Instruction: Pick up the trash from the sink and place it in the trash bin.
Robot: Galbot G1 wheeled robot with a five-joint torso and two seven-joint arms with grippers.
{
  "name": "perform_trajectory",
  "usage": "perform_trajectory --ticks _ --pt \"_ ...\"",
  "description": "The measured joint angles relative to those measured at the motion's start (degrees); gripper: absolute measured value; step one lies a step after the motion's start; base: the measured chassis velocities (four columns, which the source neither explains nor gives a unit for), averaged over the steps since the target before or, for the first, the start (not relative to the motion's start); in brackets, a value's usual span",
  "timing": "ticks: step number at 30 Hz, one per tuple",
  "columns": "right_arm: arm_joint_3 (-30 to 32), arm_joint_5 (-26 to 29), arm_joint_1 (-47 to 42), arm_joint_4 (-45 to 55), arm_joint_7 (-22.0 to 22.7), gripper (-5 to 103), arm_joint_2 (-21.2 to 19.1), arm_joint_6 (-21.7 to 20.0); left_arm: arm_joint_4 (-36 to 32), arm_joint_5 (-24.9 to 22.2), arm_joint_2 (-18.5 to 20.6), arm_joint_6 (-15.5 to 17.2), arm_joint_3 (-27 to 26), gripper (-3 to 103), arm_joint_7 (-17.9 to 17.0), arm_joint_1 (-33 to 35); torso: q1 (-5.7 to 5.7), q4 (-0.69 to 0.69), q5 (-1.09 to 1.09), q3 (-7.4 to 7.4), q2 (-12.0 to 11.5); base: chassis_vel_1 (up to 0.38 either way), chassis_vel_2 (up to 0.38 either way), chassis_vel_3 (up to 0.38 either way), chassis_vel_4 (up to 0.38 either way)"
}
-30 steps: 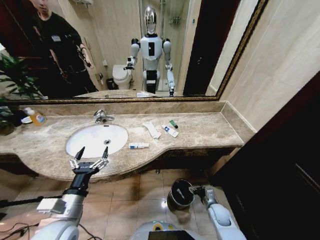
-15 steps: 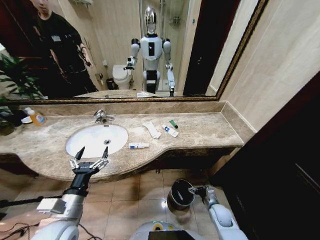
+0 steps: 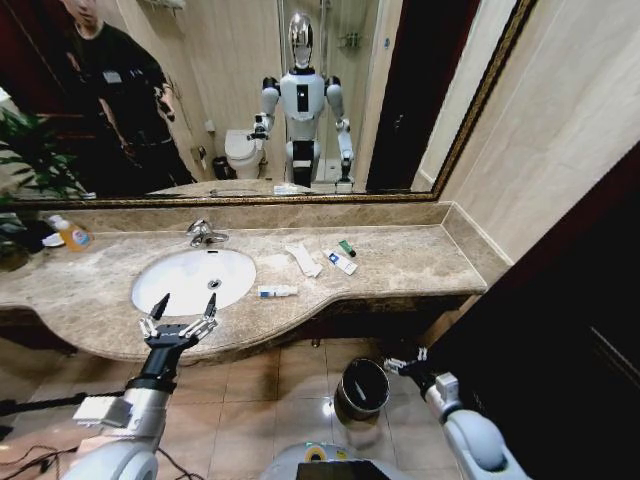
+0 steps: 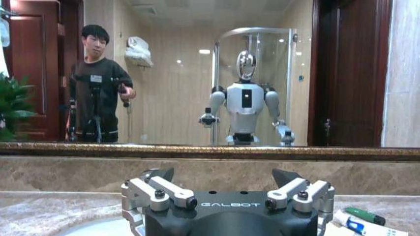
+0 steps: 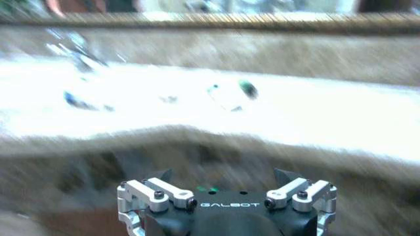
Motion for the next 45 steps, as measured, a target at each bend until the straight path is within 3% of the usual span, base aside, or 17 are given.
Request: perform_trajectory --ticks 4,7,9,11,18,25,29,38,45 --pt "-2.92 3.07 6.25 2.91 -2.69 100 -3.05 -3.97 0.0 0.0 0.0 0.0 0.0 100 0.0 0.0 0.0 0.02 0.01 0.0 0.0 0.0 0.0 0.0 0.0" --pt "-9.11 7.4 14.69 1.58 -5.13 100 -8.25 -4.55 0.0 0.0 0.0 0.0 0.0 100 0.01 0.0 0.01 0.02 0.01 0.01 0.0 0.0 0.0 0.0 0.0" --pt "-10.95 8.25 16.84 0.82 -5.57 100 -9.29 -4.62 0.0 0.0 0.0 0.0 -0.01 100 0.0 0.0 0.01 0.02 0.01 0.01 0.0 0.0 0.0 0.0 0.0" --pt "-16.61 10.13 24.11 -2.2 -6.14 100 -11.36 -4.96 0.0 0.0 0.0 0.0 0.0 100 0.0 0.0 0.01 0.02 0.02 0.01 0.0 0.0 0.0 0.0 0.0" --pt "-28.16 13.22 40.53 -11.31 -8.16 100 -13.27 -5.53 0.0 0.0 0.0 0.0 0.0 100 0.0 0.0 0.01 0.02 0.01 0.01 -0.01 0.0 0.0 0.0 0.0" --pt "-39.06 16.18 54.24 -18.2 -9.3 100 -12.12 -8.06 0.0 0.0 0.0 0.0 0.0 100 0.0 0.0 0.01 0.02 0.0 0.01 -0.01 0.0 0.0 0.0 0.0" --pt "-47.84 15.61 63.03 -24.29 -10.09 100 -7.78 -9.89 0.0 0.0 0.0 0.0 0.0 100 0.0 0.0 0.01 0.03 0.0 0.01 -0.01 0.0 0.0 0.0 0.0" --pt "-55.63 15.36 69.02 -31.04 -7.49 100 -2.37 -11.34 0.0 0.0 0.0 0.0 0.0 100 0.0 0.0 0.01 0.03 -0.01 0.01 -0.01 0.0 0.0 0.0 0.0" --pt "-57.44 15.32 70.44 -33.64 -5.13 100 -1.3 -12.86 0.0 0.0 0.0 0.0 0.0 100 0.0 0.0 0.0 0.02 -0.01 0.0 -0.01 0.0 0.0 0.0 0.0"
